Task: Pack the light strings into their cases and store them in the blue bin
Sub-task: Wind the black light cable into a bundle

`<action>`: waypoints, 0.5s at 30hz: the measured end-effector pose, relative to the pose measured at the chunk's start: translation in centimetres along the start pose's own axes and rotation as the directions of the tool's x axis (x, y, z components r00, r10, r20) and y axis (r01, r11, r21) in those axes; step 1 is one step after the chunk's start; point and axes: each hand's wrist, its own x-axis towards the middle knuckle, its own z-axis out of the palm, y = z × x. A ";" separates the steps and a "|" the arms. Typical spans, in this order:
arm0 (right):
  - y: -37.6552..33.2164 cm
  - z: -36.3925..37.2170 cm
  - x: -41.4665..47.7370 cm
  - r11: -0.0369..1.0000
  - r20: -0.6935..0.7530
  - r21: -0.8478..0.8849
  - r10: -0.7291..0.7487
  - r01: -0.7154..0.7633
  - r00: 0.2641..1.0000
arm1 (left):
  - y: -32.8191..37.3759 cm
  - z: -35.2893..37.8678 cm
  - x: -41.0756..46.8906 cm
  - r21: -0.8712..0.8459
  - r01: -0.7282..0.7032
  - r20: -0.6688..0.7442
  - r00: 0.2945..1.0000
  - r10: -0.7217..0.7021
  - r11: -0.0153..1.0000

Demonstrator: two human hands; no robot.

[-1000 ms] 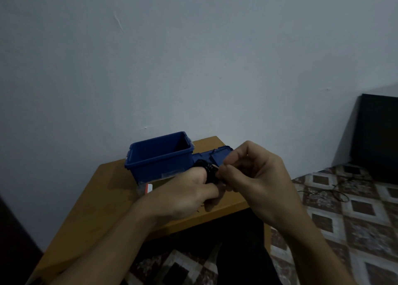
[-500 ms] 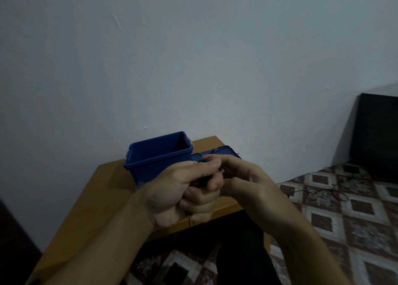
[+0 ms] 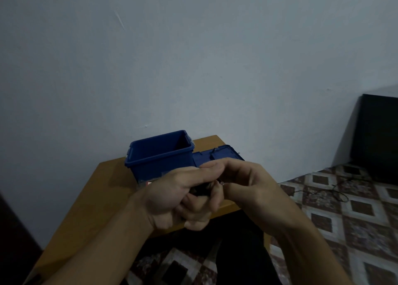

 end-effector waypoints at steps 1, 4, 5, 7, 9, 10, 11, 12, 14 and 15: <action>0.0 0.1 0.0 1.000 0.005 0.011 -0.003 0.003 1.000 | 0.1 -0.1 -0.1 0.011 -0.022 -0.020 1.000 0.022 1.000; 0.0 0.2 0.1 0.999 0.017 0.049 -0.007 0.006 1.000 | 0.1 -0.6 -0.3 0.054 -0.045 -0.029 0.998 0.047 0.998; 0.1 0.2 0.2 0.998 0.019 0.058 -0.005 0.003 1.000 | 0.2 -0.8 -0.3 0.077 -0.040 -0.038 0.998 0.043 0.996; 0.4 0.2 0.3 0.998 0.031 0.063 0.003 -0.005 1.000 | 0.4 -1.2 -0.3 0.084 -0.030 -0.008 0.999 0.031 0.996; 0.6 0.2 0.3 0.998 0.040 0.060 0.007 -0.009 0.999 | 0.4 -1.7 -0.2 0.056 -0.027 0.111 0.994 0.021 0.998; 0.6 0.3 0.3 0.999 0.038 0.053 0.010 -0.012 0.999 | 0.2 -2.1 -0.1 0.050 -0.023 0.161 0.987 0.015 0.998; 0.7 0.4 0.4 0.999 0.035 0.044 0.016 -0.017 0.999 | 0.1 -2.3 0.0 0.054 -0.009 0.178 0.984 -0.001 0.998; 0.8 0.5 0.5 0.999 0.030 0.031 0.021 -0.022 0.999 | 0.0 -2.5 0.1 0.061 -0.003 0.173 0.985 -0.008 0.998; 0.9 0.7 0.6 1.000 0.009 -0.002 0.025 -0.025 1.000 | 0.0 -2.5 0.2 0.087 0.002 0.116 0.993 -0.013 0.996; 1.0 0.7 0.6 1.000 -0.004 -0.013 0.024 -0.024 1.000 | 0.0 -2.5 0.2 0.102 0.006 0.077 0.997 -0.014 0.995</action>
